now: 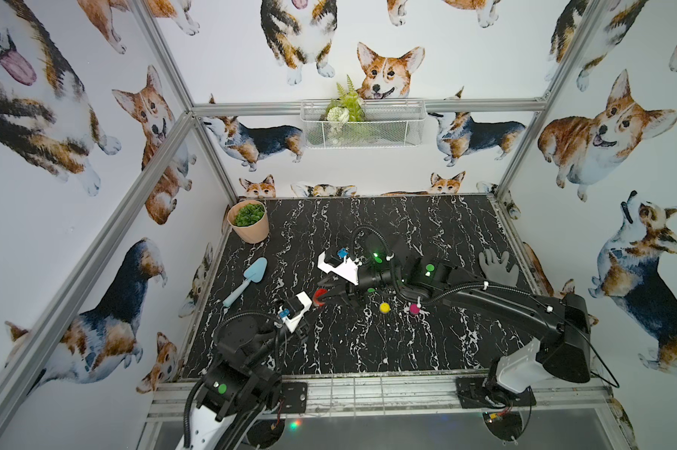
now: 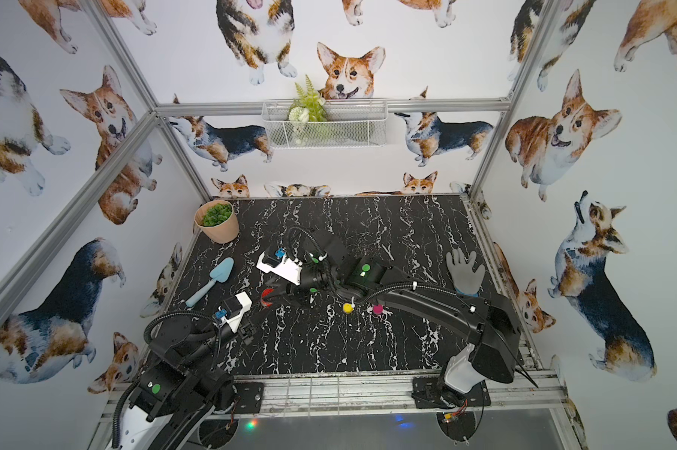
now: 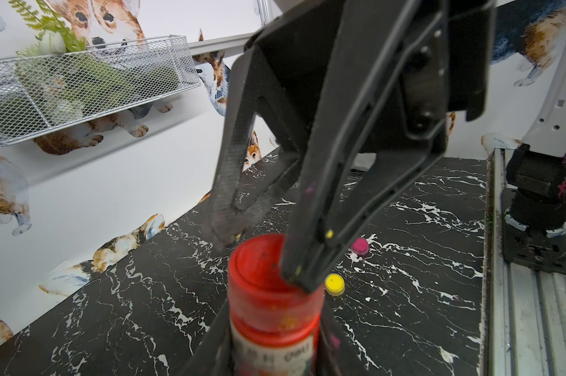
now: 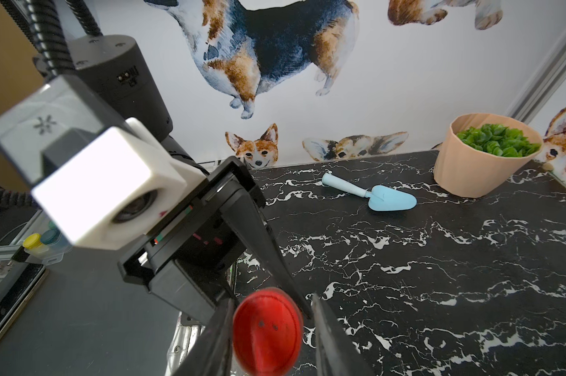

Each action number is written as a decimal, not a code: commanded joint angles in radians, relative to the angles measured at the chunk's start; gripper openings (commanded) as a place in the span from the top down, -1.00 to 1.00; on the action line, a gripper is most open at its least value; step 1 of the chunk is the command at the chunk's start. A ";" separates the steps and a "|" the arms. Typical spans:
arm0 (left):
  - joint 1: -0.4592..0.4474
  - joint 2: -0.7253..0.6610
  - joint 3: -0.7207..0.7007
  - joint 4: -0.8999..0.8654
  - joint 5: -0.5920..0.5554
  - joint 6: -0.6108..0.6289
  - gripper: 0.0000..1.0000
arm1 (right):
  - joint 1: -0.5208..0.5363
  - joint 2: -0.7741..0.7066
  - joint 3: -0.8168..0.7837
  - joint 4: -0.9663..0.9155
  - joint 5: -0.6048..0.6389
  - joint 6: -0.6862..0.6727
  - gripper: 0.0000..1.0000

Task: Close the paint jar lid
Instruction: Screw the lid onto the paint jar.

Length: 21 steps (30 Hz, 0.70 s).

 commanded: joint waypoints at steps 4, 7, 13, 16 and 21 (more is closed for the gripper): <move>-0.002 -0.001 0.003 0.037 -0.013 0.009 0.30 | 0.008 0.001 0.003 0.002 -0.004 -0.029 0.24; -0.001 -0.001 0.004 0.037 -0.019 0.009 0.30 | 0.013 0.001 0.002 -0.002 0.006 -0.032 0.20; -0.001 -0.001 0.004 0.037 -0.023 0.011 0.30 | 0.019 0.003 0.003 -0.011 0.024 -0.042 0.22; -0.001 -0.002 0.004 0.035 -0.025 0.011 0.30 | 0.024 0.004 0.003 -0.015 0.037 -0.043 0.29; -0.001 -0.001 0.004 0.037 -0.027 0.011 0.30 | 0.027 0.008 0.005 -0.013 0.048 -0.041 0.56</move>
